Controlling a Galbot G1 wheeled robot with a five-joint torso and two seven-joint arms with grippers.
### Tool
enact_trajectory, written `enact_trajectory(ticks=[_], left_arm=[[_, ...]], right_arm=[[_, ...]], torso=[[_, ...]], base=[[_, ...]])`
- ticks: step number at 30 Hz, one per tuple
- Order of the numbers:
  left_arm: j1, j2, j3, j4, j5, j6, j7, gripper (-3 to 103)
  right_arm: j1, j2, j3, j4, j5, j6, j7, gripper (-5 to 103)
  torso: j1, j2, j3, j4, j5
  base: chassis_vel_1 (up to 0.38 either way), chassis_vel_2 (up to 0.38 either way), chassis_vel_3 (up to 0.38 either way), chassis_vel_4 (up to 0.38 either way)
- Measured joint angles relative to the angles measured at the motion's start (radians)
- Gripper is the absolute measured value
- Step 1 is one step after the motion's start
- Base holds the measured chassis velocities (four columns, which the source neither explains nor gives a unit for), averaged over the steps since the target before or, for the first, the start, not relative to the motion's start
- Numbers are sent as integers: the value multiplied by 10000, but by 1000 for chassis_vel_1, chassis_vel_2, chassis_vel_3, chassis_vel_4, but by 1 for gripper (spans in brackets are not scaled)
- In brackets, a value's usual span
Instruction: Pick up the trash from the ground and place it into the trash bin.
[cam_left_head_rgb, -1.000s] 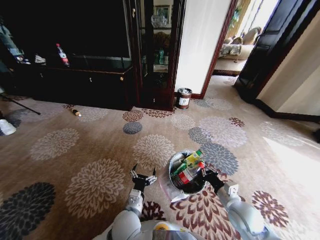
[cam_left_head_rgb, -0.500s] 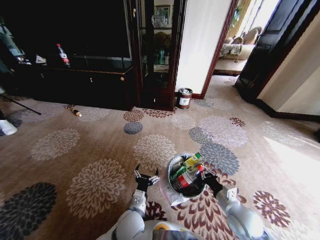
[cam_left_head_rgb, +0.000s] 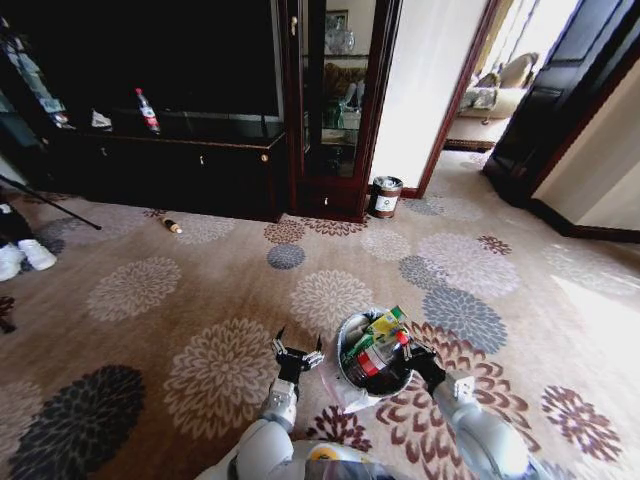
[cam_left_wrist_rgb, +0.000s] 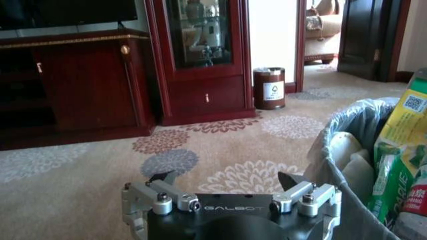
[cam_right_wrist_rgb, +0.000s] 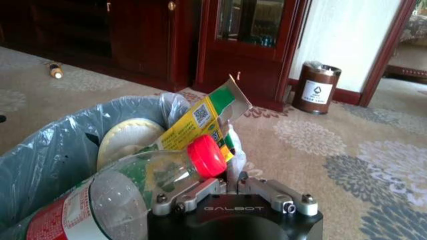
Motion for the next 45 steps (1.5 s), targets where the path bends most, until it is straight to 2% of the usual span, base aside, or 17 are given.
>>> enact_trajectory(ticks=[2,4,5,7,9,12,16,19,21,23,24,28,33,35,40,44,45], left_arm=[[-3,17,10,1,-2,-6,3,100],[6,13,20,0,-1,-34,5,100],[6,13,20,0,-1,-34,5,100],[53,-13,27,-9,21,-112,6,100],[115,-19,28,-41,67,-228,42,100],[170,-13,31,-67,113,-310,68,100],[220,-15,53,-68,170,-408,97,100],[252,-15,75,-70,205,-422,106,100],[293,-15,117,-70,245,-429,120,100],[298,-15,132,-70,263,-443,124,100],[299,-12,146,-69,285,-460,133,100],[277,7,163,-44,299,-487,147,100],[255,20,158,-27,309,-504,162,100],[233,18,171,18,325,-514,187,100],[173,31,209,52,338,-516,222,100],[134,69,184,79,334,-520,241,100],[111,80,169,96,332,-534,246,100]], right_arm=[[-42,24,-1,9,-21,10,-20,2],[-72,36,14,21,-46,39,-26,2],[-72,36,14,21,-46,39,-26,2],[-115,38,28,29,-70,63,-55,2],[-174,55,52,64,-102,74,-78,2],[-269,95,65,111,-164,97,-131,2],[-378,133,116,149,-294,155,-186,2],[-470,164,143,167,-382,198,-229,2],[-579,235,150,193,-487,231,-302,2],[-615,266,150,193,-549,251,-327,2],[-632,302,148,192,-620,288,-338,2],[-668,366,118,161,-699,326,-351,2],[-648,371,80,110,-706,357,-366,2],[-633,365,86,74,-741,403,-400,2],[-599,358,104,-132,-948,603,-583,2],[-545,357,103,-207,-957,646,-628,2],[-497,354,94,-253,-957,648,-631,2]], torso=[[0,0,0,-1,4],[0,0,-1,-3,-16],[0,0,-1,-3,-16],[0,0,-1,-1,9],[-1,0,-2,-6,-13],[-1,0,-2,-4,3],[0,0,1,5,-6],[-1,1,-2,0,3],[0,0,2,1,-12],[-1,0,-1,-5,-6],[-1,0,-2,-3,6],[-1,1,-2,-3,-8],[0,0,1,3,3],[-1,1,-3,-4,-7],[-1,1,-3,-3,-1],[0,-1,2,5,2],[-1,0,-2,-3,-1]], base=[[293,293,-365,-387],[295,281,-391,-386],[295,281,-418,-385],[322,307,-457,-418],[310,299,-430,-400],[333,314,-421,-394],[356,346,-351,-358],[361,365,-346,-361],[336,344,-374,-353],[332,364,-362,-357],[340,384,-379,-362],[351,331,-363,-323],[353,341,-361,-339],[327,364,-346,-362],[343,357,-361,-360],[361,370,-369,-351],[352,352,-336,-375]])
